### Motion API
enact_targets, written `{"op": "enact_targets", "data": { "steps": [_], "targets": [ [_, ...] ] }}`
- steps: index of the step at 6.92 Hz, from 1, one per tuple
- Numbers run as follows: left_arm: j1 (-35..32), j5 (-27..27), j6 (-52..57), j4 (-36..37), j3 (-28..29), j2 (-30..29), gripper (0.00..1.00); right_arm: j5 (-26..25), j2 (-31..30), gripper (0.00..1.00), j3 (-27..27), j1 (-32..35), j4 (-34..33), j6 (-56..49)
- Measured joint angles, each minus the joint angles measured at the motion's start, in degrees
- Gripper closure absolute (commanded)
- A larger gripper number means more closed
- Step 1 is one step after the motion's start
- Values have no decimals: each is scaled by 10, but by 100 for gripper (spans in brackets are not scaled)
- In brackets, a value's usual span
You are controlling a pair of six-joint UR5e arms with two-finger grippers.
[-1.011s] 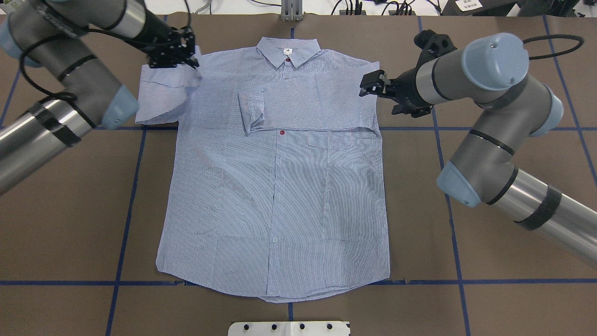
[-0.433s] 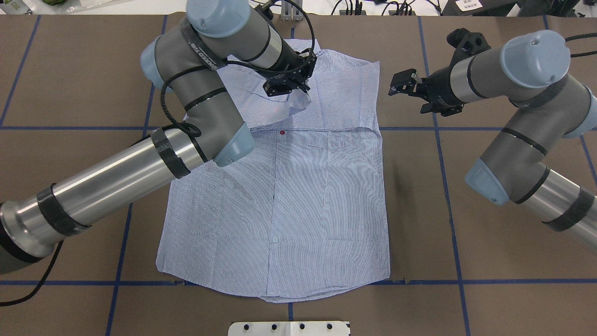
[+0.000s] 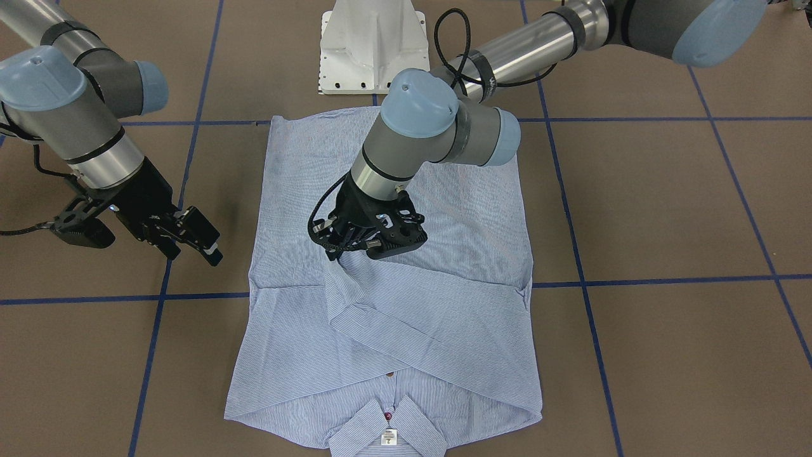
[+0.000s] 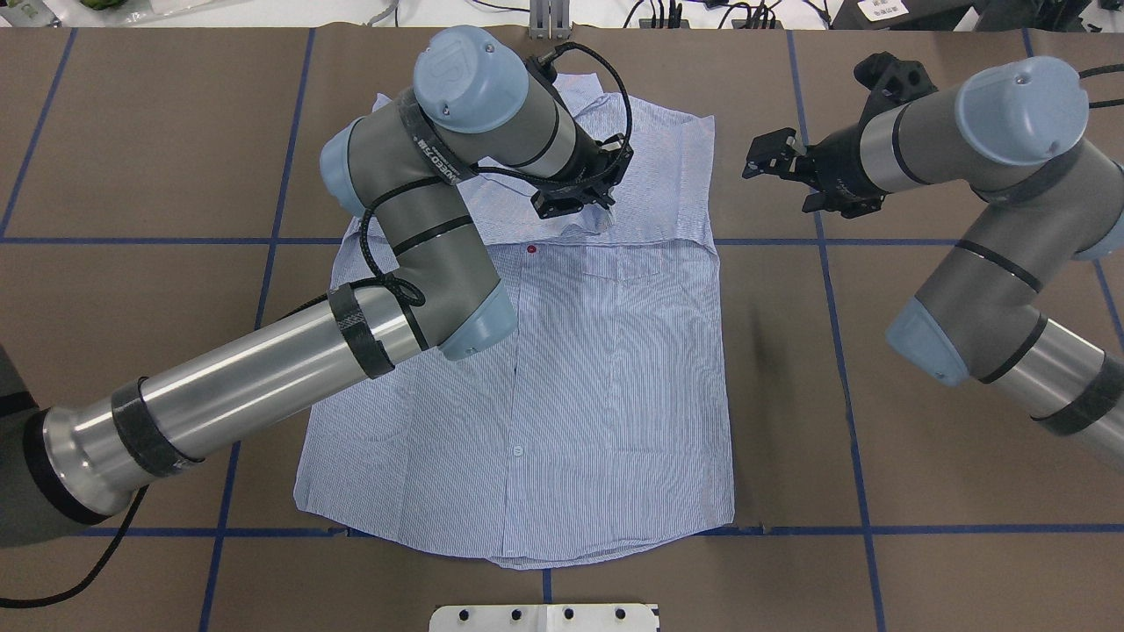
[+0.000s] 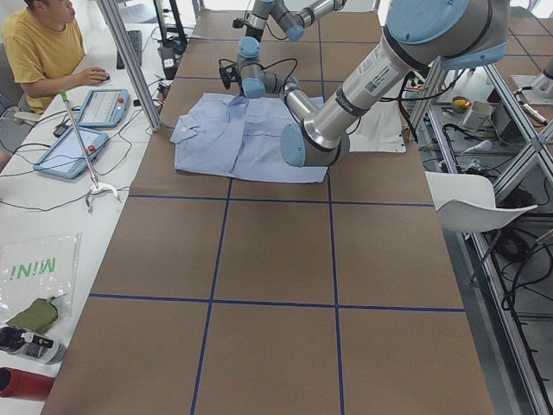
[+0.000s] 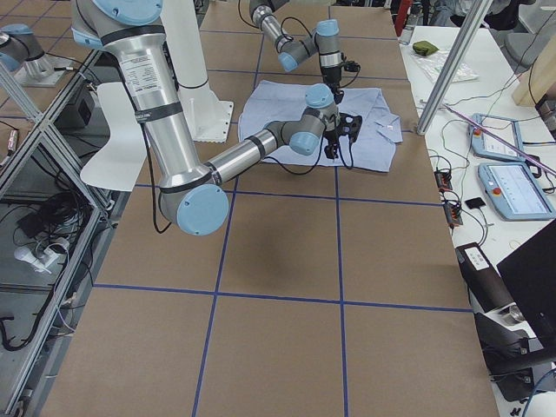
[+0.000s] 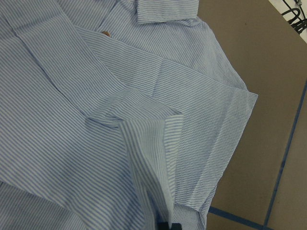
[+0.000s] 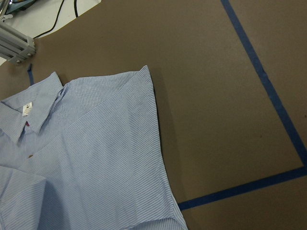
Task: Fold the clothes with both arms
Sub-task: 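Fold the held sleeve toward the collar with the left gripper while the right arm withdraws, then release the sleeve with the left gripper while the right gripper moves to the hem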
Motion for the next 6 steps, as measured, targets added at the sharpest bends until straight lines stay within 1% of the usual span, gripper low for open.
{"op": "enact_targets", "data": {
  "steps": [2,3,4,5,6],
  "targets": [
    [4,4,-1,-17,-4,-1,1,-4,-18,0,15,0,0,2],
    [4,3,-3,-19,-18,1,1,-9,-24,0,23,-6,0,7],
    [4,1,-4,-16,-57,22,1,-13,-27,0,31,-23,-1,20],
    [4,-1,-2,-15,-123,72,1,-30,-28,0,43,-60,-5,62],
    [3,-2,2,-14,-191,131,1,-62,-27,2,68,-112,-38,120]
  ]
}}
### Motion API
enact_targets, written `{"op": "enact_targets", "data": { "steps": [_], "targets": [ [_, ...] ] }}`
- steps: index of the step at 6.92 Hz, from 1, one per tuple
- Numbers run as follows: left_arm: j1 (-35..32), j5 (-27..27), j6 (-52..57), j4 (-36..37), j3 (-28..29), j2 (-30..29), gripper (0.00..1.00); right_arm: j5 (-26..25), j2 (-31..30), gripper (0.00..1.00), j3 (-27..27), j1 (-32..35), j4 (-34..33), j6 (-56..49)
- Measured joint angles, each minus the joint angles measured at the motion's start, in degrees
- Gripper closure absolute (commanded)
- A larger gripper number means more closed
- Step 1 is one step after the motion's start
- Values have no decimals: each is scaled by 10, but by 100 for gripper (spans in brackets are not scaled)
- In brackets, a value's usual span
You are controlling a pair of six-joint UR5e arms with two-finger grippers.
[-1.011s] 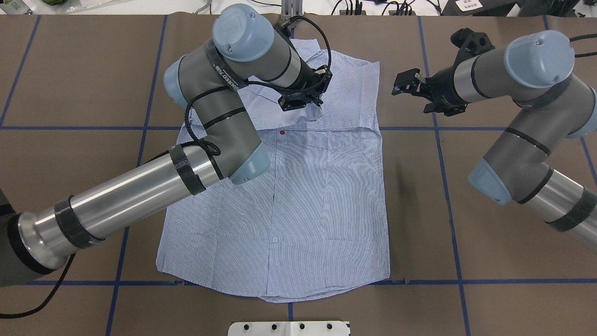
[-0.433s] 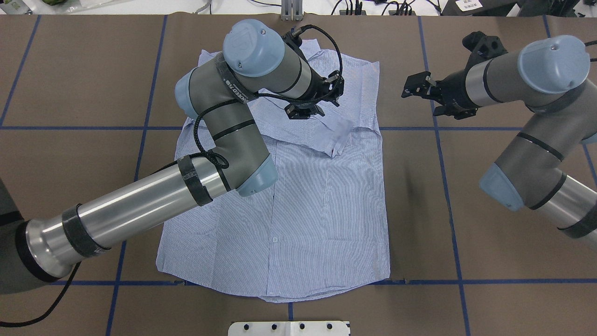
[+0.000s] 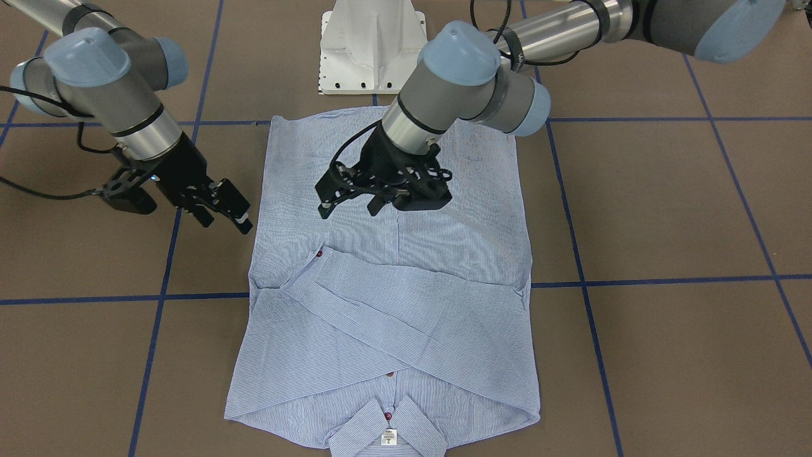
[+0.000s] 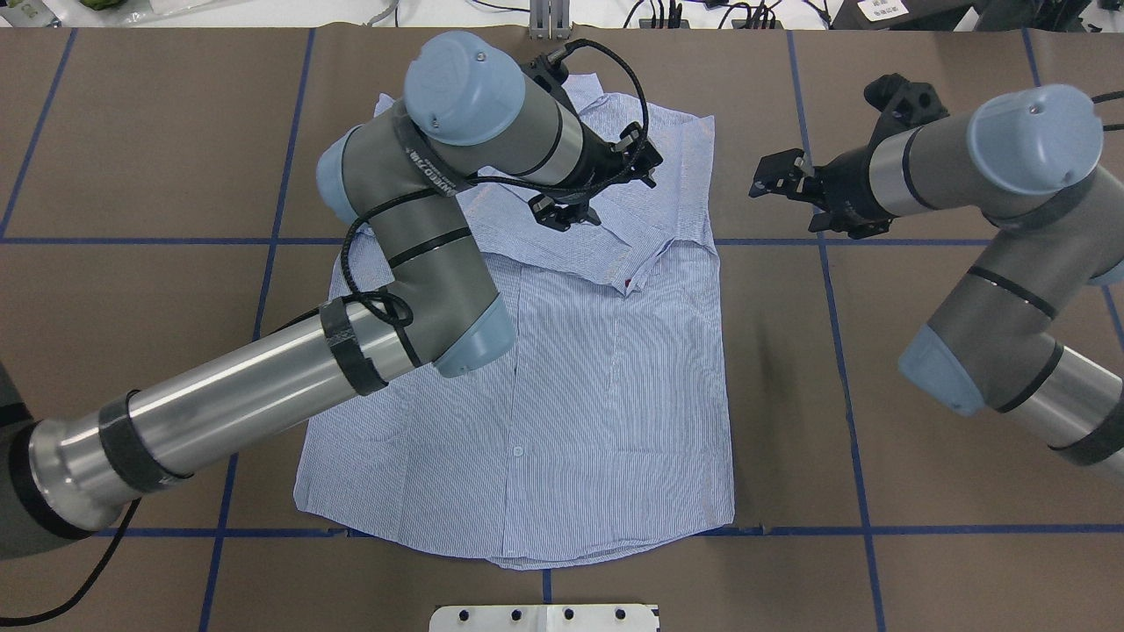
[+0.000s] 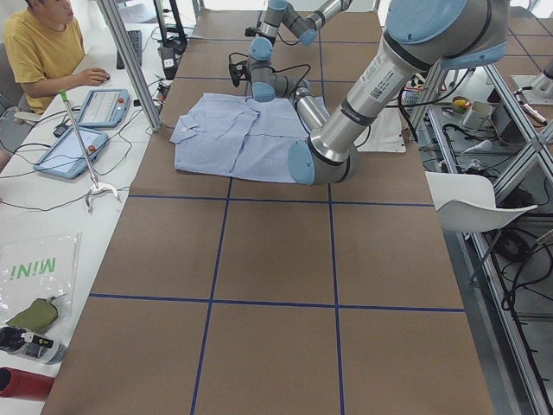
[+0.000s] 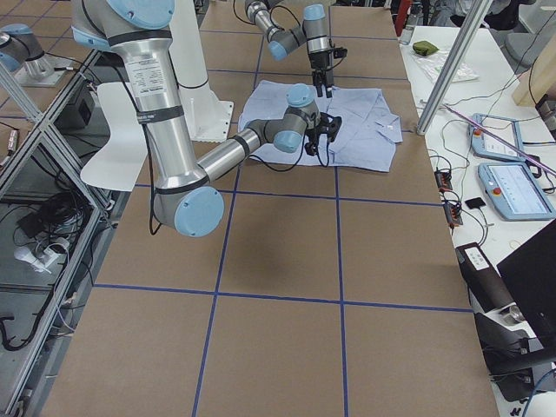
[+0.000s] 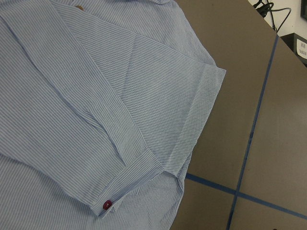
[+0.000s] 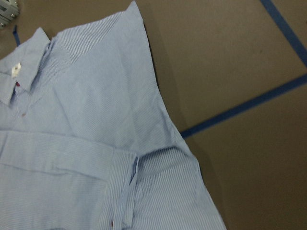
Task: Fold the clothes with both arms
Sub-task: 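Release the sleeve with the left gripper while the right gripper moves to the hem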
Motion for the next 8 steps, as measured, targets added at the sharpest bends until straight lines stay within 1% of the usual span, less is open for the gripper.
{"op": "enact_targets", "data": {
  "steps": [1,2,3,4,5,6,7,8],
  "targets": [
    [-1,0,8,2,-54,52,0,-33,6,5,40,-60,-88,52],
    [-3,-1,26,4,-90,94,0,-82,15,11,83,-131,-188,115],
    [-4,1,46,6,-109,123,1,-132,15,11,109,-196,-239,180],
    [-4,3,59,7,-114,138,1,-164,5,12,122,-246,-259,227],
    [-5,6,64,7,-112,144,1,-187,-13,14,129,-280,-266,254],
    [-5,9,66,7,-110,148,1,-208,-29,15,132,-302,-268,267],
    [-5,13,67,7,-108,151,0,-219,-40,15,136,-310,-269,271],
    [-4,19,67,7,-106,153,0,-223,-50,18,140,-312,-269,272]
  ]
}}
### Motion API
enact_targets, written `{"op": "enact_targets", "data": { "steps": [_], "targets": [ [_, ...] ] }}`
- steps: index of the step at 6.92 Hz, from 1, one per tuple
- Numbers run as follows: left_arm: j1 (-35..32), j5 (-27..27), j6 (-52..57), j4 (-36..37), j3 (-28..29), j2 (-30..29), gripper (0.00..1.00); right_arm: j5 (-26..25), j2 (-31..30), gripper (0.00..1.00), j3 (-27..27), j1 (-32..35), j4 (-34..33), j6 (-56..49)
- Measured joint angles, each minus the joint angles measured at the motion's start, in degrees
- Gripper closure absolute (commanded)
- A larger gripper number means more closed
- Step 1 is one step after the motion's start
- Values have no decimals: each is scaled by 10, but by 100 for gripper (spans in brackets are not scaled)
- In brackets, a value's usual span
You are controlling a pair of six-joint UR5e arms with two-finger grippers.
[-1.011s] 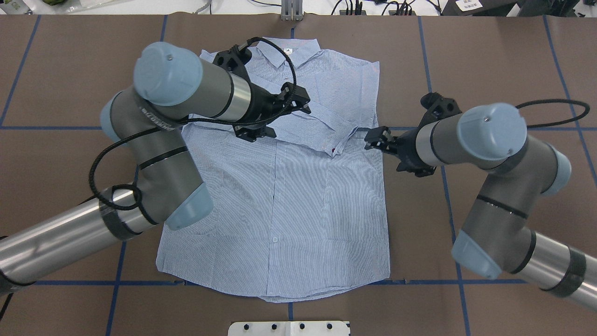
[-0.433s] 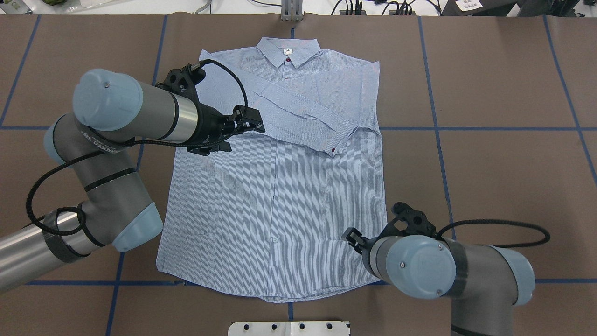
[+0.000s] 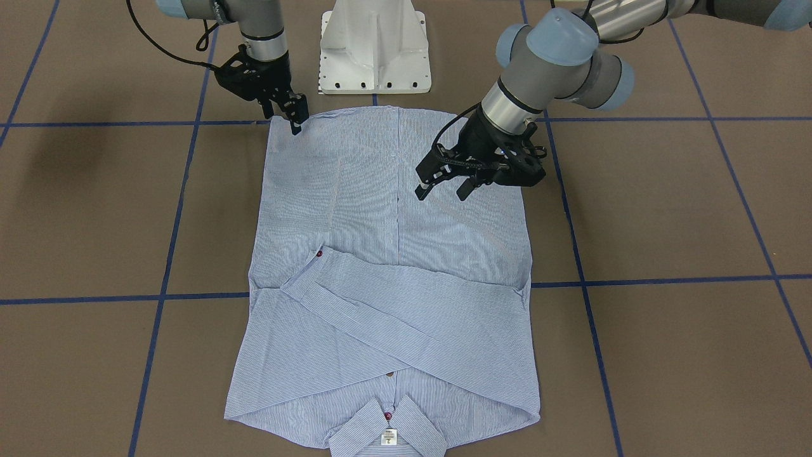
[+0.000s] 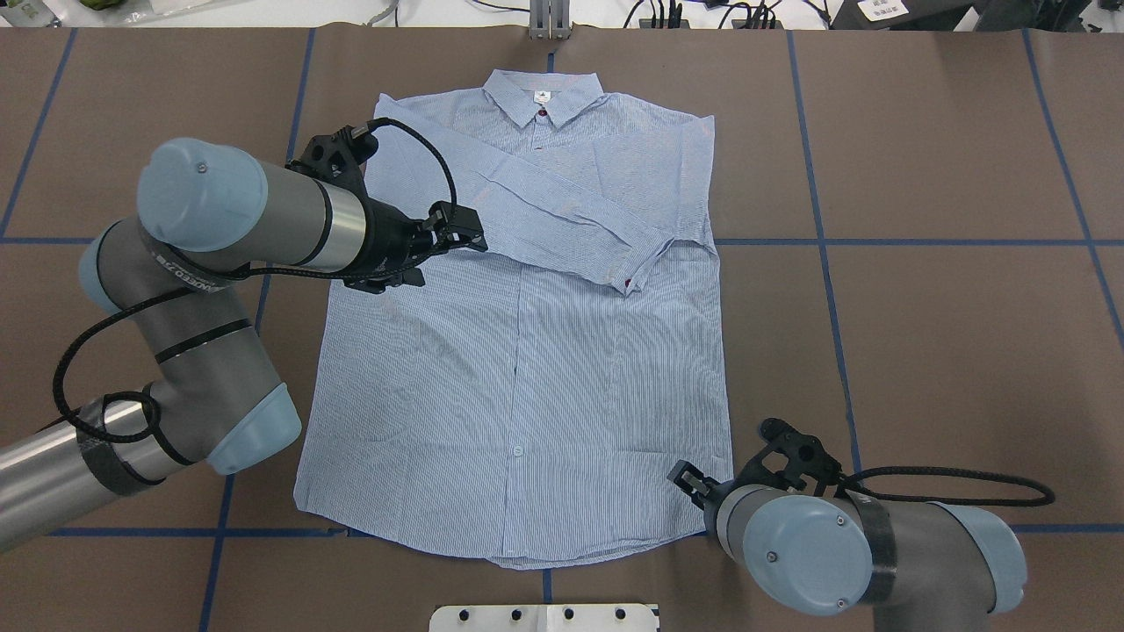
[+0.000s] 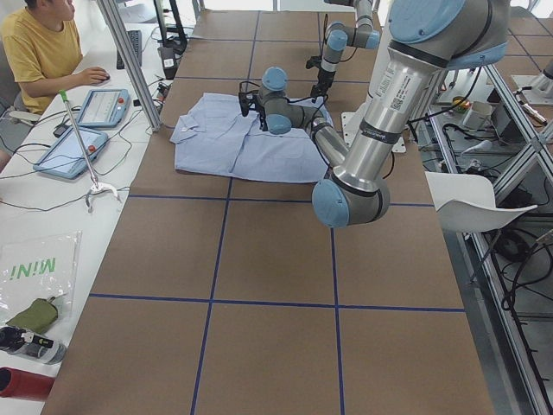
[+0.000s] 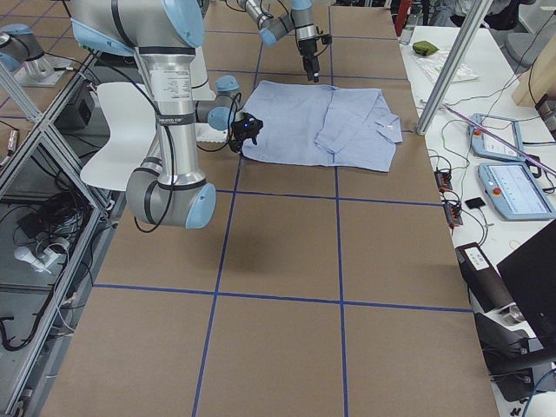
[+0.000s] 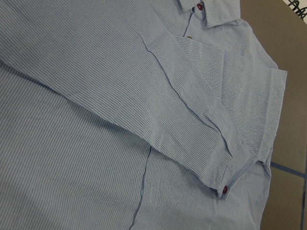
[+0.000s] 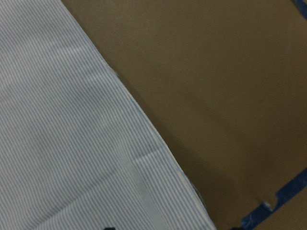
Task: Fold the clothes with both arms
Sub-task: 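Move the left gripper down to the hem corner nearest it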
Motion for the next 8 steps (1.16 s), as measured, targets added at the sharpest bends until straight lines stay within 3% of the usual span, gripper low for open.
{"op": "enact_targets", "data": {
  "steps": [2,4,6,7,8],
  "targets": [
    [2,5,0,-1,7,1,0,-2,-12,46,13,-1,-1,1],
    [2,6,0,-2,9,2,0,-2,-15,44,17,-3,-11,1],
    [2,6,0,-1,10,2,0,-2,-13,34,17,-5,-16,1],
    [2,6,0,-1,10,2,1,-2,-12,33,16,-7,-16,1],
    [2,6,0,-1,10,2,0,-1,-12,40,14,-9,-16,1]
  ]
}}
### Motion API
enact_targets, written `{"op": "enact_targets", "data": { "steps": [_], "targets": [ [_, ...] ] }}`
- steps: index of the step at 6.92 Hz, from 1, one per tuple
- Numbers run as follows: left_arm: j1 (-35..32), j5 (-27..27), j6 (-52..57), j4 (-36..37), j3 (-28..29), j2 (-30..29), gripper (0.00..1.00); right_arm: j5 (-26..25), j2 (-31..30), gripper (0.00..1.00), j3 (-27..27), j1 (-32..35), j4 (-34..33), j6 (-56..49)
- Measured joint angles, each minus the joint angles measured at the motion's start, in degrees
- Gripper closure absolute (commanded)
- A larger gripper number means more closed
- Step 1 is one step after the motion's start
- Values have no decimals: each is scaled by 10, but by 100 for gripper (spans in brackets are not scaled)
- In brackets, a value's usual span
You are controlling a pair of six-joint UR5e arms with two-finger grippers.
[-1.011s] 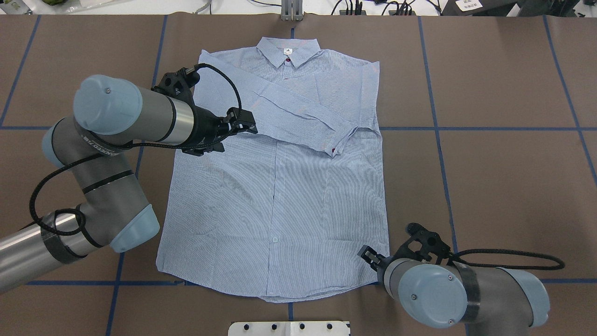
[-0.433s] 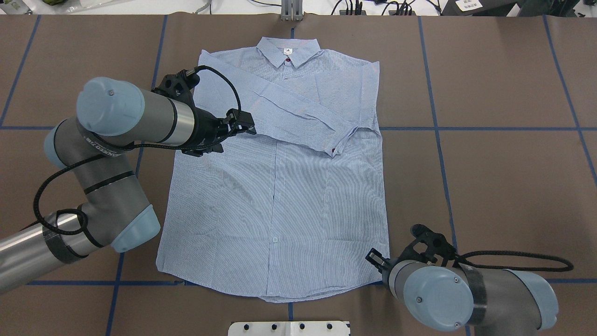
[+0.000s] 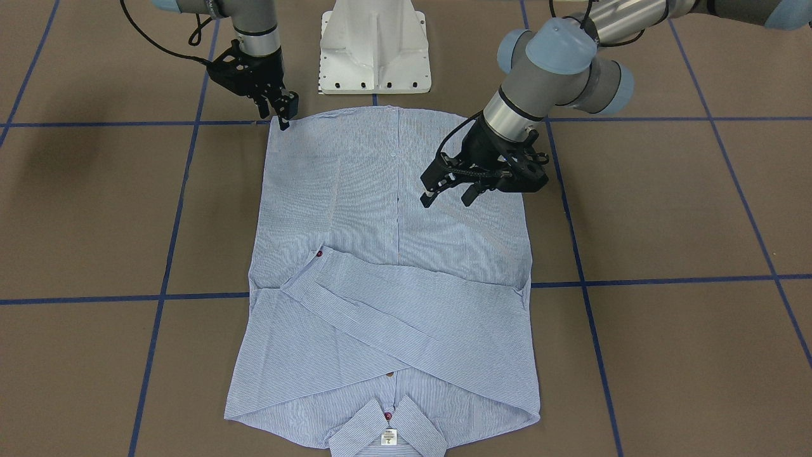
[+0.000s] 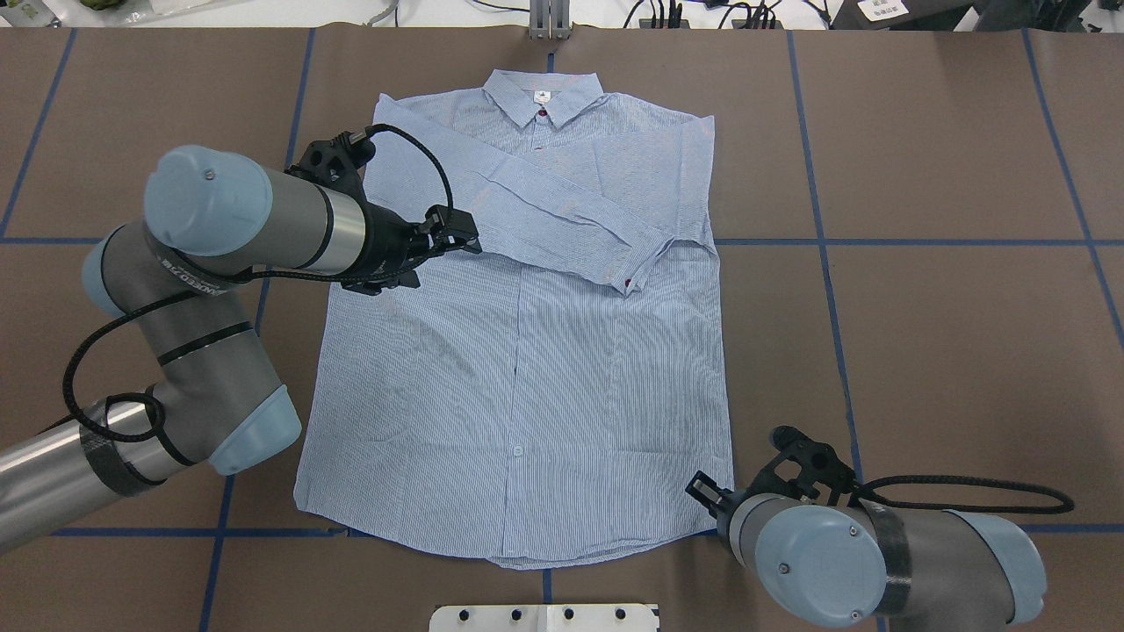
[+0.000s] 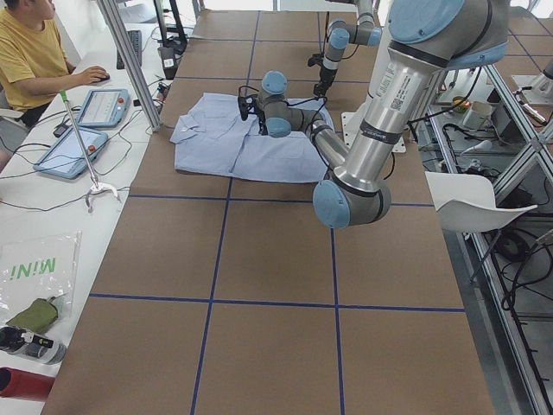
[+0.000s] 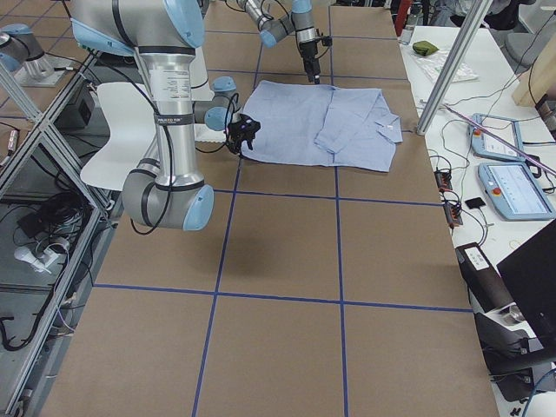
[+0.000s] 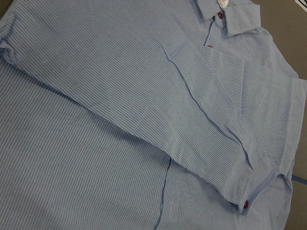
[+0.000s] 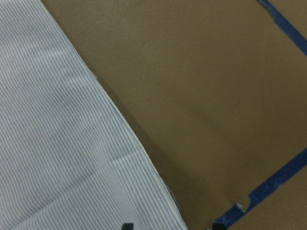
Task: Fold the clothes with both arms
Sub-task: 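Move the left gripper down to the hem corner nearest it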
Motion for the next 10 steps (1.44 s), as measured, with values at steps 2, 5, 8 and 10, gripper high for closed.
{"op": "enact_targets", "data": {
  "steps": [2,5,8,10],
  "targets": [
    [0,0,0,0,0,0,1,0,2,100,-2,-3,0,1],
    [-2,1,1,1,-1,1,1,3,6,100,-1,-8,-1,21],
    [1,1,1,11,-55,51,1,4,5,100,11,-5,-1,23],
    [35,29,-1,20,-151,176,4,6,0,100,21,-3,-1,23]
  ]
}}
